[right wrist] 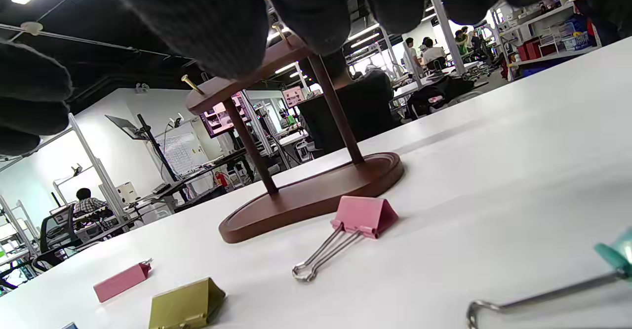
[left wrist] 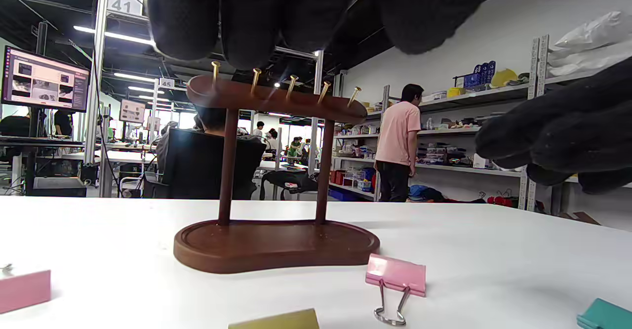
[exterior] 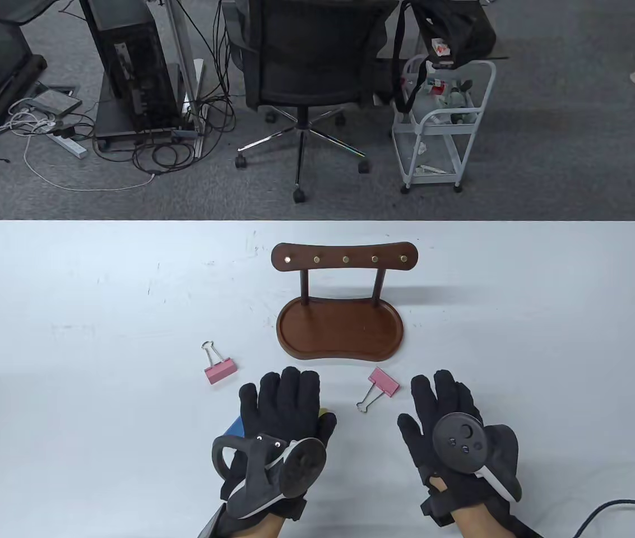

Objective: Hook binder clip onto key rack

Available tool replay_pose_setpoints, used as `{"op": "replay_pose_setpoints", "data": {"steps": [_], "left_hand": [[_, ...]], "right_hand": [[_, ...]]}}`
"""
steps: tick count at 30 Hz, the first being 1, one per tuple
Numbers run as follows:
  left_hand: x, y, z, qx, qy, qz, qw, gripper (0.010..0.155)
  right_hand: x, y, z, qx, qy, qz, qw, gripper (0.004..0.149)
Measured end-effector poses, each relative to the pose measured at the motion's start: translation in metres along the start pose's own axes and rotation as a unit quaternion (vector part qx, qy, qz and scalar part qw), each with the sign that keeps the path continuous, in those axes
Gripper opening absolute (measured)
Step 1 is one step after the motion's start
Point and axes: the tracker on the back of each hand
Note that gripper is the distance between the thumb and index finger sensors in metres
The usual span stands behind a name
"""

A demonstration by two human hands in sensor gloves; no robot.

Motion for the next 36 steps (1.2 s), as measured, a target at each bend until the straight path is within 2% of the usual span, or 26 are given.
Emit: {"op": "replay_pose_setpoints", "data": {"steps": [16,29,36], "left_hand": [[-0.004,0.005,-0.008,0.033,0.012,-0.013,0.999,0.072],[0.005,0.017,-0.020,0.082,0.000,-0.031,0.996,0.071],[0.007,0.028,-0.033,0.125,0.022,-0.052,0.990,0.073]], "right_hand": [[0.002,-0.003,0.001,-0.003,0.002,-0.008,1.000,0.071],[0.003,-0.004,0.001,-0.007,0.000,0.001,1.000,0.072],[0.003,-0.002,0.000,-0.001,-0.001,-0.004,1.000,0.072]]}}
Point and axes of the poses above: the tracker on the back of each hand, its own y axis roughly to the little-finger side, its own z axis roughly from the fingertips to the wrist, x = y × z, and after that the axes turned 1 degree about -y, right-handed
